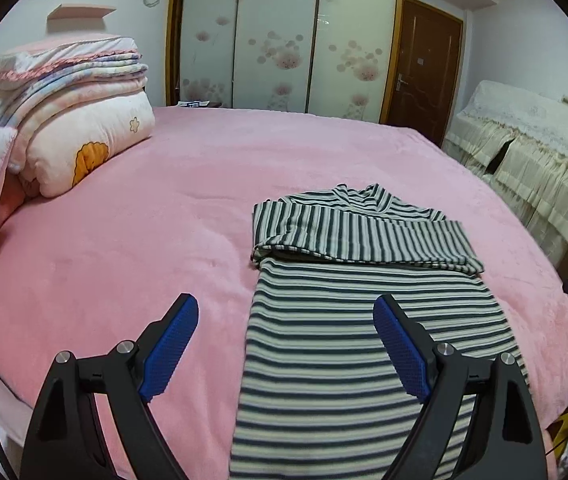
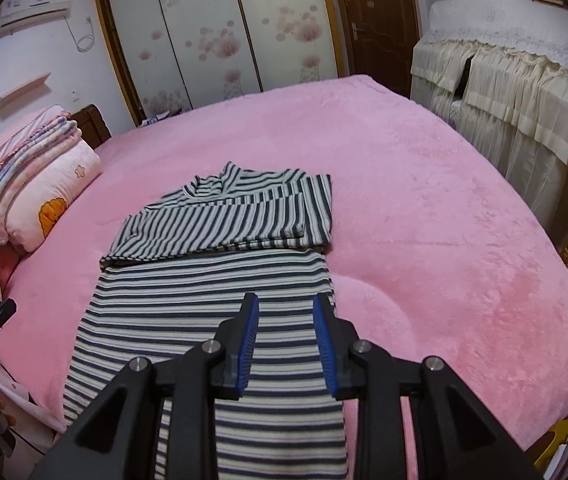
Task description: Fold small clothes
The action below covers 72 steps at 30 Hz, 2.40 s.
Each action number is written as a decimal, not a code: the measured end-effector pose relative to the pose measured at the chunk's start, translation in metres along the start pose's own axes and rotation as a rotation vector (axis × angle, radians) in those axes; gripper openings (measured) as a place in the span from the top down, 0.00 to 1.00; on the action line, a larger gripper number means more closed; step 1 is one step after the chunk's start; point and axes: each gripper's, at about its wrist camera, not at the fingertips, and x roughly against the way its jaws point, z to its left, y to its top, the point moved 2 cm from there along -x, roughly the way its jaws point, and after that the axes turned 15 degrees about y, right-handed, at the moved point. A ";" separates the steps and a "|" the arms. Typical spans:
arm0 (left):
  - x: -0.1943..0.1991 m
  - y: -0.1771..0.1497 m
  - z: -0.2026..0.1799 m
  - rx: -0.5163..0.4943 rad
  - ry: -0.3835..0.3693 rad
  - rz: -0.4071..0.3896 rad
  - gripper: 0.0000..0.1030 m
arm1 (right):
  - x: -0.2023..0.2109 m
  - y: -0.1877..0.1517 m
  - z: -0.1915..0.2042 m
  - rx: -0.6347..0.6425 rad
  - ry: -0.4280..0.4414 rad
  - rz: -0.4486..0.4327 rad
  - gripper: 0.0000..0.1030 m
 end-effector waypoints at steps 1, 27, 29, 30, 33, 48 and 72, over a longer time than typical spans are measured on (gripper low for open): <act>0.003 -0.001 0.004 0.008 -0.002 0.003 0.14 | 0.005 -0.001 0.003 0.000 0.009 -0.010 0.73; 0.020 -0.097 0.052 0.119 -0.033 0.165 0.05 | 0.068 -0.080 0.051 0.188 0.076 -0.097 0.61; 0.017 -0.102 0.056 0.105 -0.043 0.192 0.05 | 0.073 -0.090 0.049 0.185 0.085 -0.097 0.61; 0.015 -0.106 0.058 0.100 -0.044 0.206 0.05 | 0.075 -0.094 0.048 0.186 0.087 -0.098 0.61; 0.007 -0.124 0.068 0.076 -0.038 0.262 0.05 | 0.076 -0.105 0.043 0.204 0.091 -0.063 0.61; -0.055 -0.204 0.064 0.008 -0.127 0.491 0.18 | 0.023 -0.173 -0.044 0.079 0.053 0.273 0.61; -0.072 -0.220 0.063 0.016 -0.248 0.592 0.71 | -0.018 -0.201 -0.055 -0.045 0.165 0.413 0.84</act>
